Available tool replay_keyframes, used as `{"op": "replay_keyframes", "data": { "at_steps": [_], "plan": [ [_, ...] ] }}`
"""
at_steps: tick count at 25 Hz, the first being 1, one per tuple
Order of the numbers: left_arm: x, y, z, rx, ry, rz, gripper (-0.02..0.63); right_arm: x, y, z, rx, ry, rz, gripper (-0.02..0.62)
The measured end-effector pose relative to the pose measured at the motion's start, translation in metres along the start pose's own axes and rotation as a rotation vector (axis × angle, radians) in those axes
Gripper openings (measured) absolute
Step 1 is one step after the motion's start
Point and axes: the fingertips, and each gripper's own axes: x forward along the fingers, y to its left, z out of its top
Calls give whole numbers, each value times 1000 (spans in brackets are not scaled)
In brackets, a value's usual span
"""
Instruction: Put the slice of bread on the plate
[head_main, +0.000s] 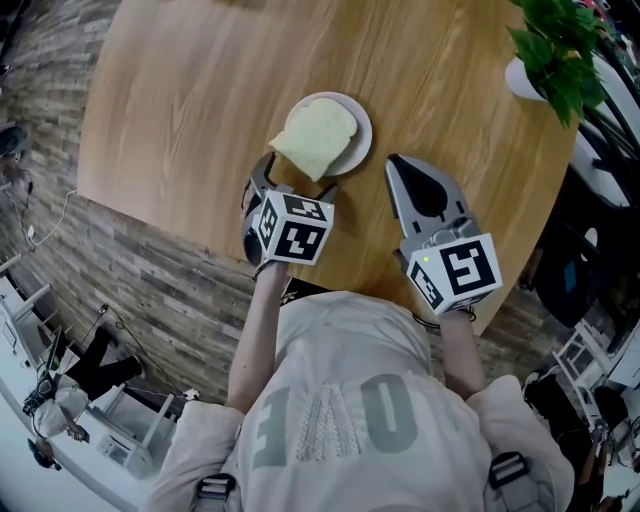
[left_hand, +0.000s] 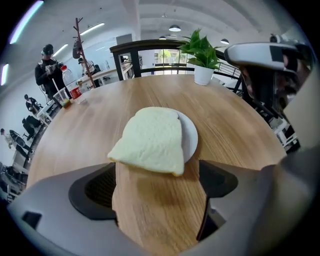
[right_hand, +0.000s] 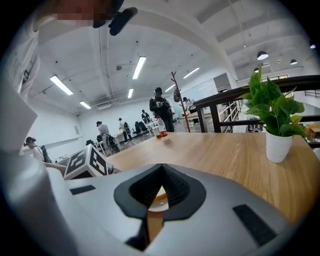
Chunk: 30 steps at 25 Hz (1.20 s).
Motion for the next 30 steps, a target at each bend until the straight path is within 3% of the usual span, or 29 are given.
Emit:
{"op": "replay_keyframes", "data": {
  "at_steps": [3, 6, 12, 16, 22, 27, 30],
  "plan": [
    [-2, -1, 4, 9, -13, 5, 509, 2, 5, 2, -18, -9, 25, 11],
    [-12, 0, 18, -11, -83, 26, 509, 1, 13, 6, -49, -19, 48, 11],
    [-68, 23, 71, -180, -424, 87, 509, -10, 17, 12, -56, -34, 29, 11],
    [-112, 39, 97, -144, -568, 159, 509, -18, 22, 21, -80, -61, 15, 11],
    [-182, 51, 120, -167, -755, 206, 509, -29, 37, 51, -154, -151, 14, 11],
    [-249, 57, 136, -169, -1008, 237, 508, -41, 47, 74, -212, -238, -21, 11],
    [-277, 56, 133, -168, -1106, 269, 508, -47, 54, 79, -234, -263, -26, 11]
  ]
}}
